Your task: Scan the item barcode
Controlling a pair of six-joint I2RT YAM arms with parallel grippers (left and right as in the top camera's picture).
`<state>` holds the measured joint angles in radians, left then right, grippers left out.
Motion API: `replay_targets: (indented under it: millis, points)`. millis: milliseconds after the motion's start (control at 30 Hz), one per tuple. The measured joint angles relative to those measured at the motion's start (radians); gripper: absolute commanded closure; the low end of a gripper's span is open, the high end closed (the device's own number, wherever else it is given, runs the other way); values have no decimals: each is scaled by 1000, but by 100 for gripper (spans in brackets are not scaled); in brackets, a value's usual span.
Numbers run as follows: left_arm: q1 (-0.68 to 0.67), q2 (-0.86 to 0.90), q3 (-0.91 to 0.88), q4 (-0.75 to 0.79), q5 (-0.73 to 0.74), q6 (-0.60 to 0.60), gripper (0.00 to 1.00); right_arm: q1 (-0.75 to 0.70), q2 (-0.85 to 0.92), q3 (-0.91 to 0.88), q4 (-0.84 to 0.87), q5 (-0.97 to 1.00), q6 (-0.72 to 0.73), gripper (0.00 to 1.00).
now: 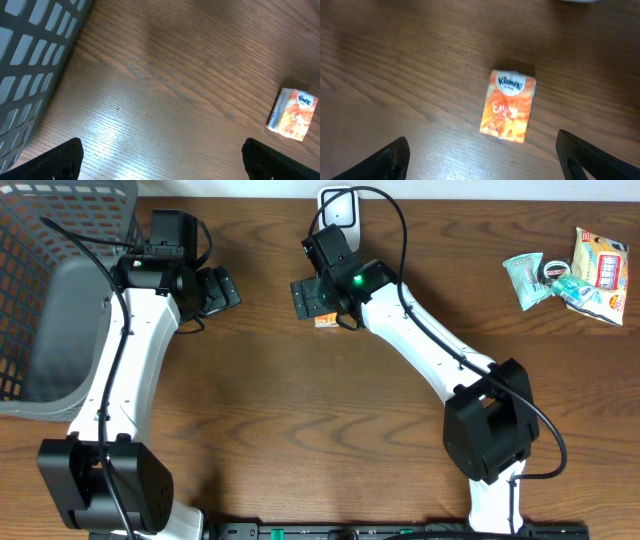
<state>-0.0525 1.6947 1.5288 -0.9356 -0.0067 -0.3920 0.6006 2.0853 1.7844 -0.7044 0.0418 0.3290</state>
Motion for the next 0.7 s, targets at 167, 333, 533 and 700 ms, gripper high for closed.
replay_targets:
  millis: [167,333,533,700]
  points:
    - [0,0,0,0,0,0,0,0,43,0,50,0,-1,24]
    - [0,0,0,0,0,0,0,0,117,0,112,0,0,34]
    - [0,0,0,0,0,0,0,0,172,-1,136,26,-16,34]
    - [0,0,0,0,0,0,0,0,211,-1,139,83,-27,39]
